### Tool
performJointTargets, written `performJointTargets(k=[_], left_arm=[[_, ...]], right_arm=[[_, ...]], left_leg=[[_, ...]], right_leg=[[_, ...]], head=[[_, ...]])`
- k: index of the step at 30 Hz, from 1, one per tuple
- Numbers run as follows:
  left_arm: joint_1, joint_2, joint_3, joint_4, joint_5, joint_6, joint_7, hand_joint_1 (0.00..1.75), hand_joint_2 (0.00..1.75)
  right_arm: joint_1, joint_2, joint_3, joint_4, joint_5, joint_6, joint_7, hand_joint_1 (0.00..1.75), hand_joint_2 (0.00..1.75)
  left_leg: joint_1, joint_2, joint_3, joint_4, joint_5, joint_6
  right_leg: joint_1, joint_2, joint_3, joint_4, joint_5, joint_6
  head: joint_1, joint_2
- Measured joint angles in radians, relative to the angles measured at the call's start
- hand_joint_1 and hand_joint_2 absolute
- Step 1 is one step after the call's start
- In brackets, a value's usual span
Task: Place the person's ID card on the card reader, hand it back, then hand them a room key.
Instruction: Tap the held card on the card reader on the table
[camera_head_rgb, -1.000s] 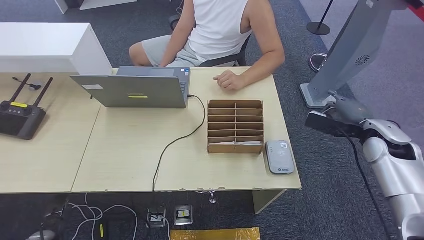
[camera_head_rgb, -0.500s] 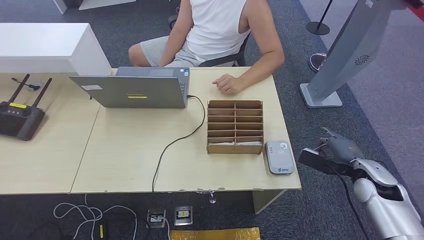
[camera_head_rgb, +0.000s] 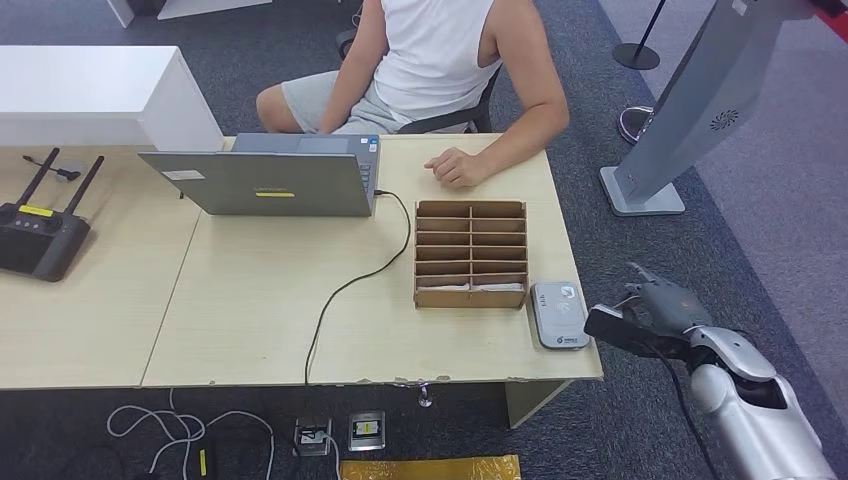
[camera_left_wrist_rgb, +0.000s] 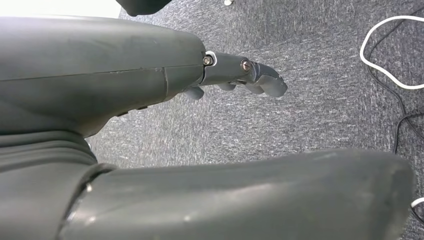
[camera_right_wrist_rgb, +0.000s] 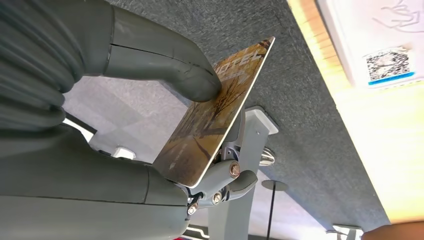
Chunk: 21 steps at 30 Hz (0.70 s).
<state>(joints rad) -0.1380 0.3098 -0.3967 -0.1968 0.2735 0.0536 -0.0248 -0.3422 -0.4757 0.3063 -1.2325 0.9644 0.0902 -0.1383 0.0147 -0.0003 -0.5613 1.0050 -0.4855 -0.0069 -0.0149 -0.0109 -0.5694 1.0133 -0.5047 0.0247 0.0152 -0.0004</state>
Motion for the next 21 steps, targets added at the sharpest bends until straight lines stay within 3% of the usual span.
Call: performJointTargets(k=[8,21], left_arm=[[0.0,-0.004,0.0,0.0,-0.015,0.0,-0.001,0.0,0.0],[0.001,-0.02,-0.006,0.0,-0.035,-0.009,-0.007,0.0,0.0]], right_arm=[[-0.03,0.02,0.0,-0.013,0.035,-0.073,0.003,1.75,1.75],[-0.097,0.065,0.013,-0.059,0.047,-0.063,0.0,1.75,1.75]], left_leg=[[0.0,0.0,0.0,0.0,0.0,0.0],[0.0,-0.001,0.0,0.0,0.0,0.0]], right_leg=[[0.0,0.0,0.001,0.0,0.0,0.0],[0.0,-0.001,0.001,0.0,0.0,0.0]], head=[[0.0,0.0],[0.0,0.0]])
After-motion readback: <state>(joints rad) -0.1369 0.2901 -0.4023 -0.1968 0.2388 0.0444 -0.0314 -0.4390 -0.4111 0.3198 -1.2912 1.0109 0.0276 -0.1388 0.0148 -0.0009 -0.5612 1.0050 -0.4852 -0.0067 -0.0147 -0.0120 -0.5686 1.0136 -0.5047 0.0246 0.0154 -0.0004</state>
